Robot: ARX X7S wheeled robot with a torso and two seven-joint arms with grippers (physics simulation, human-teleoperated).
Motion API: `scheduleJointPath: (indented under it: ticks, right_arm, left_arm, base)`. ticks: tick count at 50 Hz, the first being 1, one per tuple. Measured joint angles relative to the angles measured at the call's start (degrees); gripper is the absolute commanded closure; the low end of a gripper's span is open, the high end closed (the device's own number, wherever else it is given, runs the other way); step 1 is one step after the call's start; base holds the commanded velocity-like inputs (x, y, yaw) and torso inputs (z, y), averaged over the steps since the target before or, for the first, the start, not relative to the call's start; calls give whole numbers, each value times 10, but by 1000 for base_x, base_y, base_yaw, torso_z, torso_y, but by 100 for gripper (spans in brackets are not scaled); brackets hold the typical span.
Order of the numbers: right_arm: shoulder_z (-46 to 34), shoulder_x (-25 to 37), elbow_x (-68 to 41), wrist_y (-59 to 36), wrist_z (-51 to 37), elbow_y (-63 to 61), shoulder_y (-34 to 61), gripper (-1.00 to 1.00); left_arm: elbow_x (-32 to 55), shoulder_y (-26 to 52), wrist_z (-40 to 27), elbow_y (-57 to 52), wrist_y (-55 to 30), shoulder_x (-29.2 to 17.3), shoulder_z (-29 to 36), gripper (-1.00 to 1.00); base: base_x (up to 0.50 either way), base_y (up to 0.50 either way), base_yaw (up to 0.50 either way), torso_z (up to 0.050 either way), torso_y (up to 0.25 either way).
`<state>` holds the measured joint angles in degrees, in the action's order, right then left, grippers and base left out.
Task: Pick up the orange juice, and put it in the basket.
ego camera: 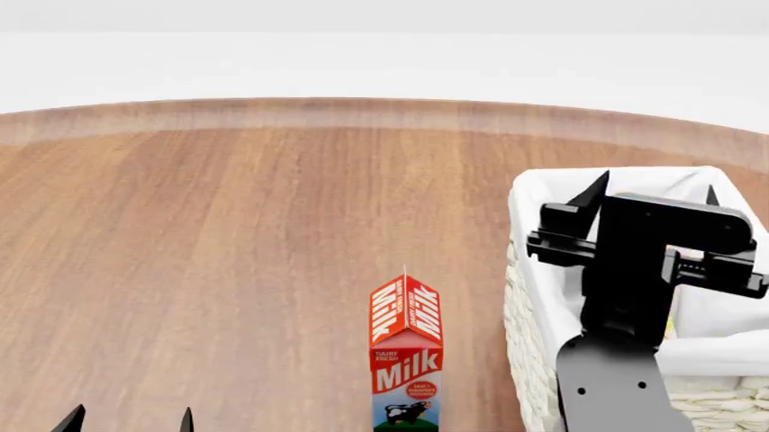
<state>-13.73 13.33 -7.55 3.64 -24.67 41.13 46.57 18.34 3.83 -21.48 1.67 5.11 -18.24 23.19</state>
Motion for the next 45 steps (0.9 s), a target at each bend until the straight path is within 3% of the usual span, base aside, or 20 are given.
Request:
scheduleJointPath:
  ticks: [45]
  right_arm:
    - [-5,61,-39,-131,-2,-415,-136,-100]
  left_arm:
    - [3,2,-4,1,2,-3,5,-100]
  base:
    - [0,0,0,0,0]
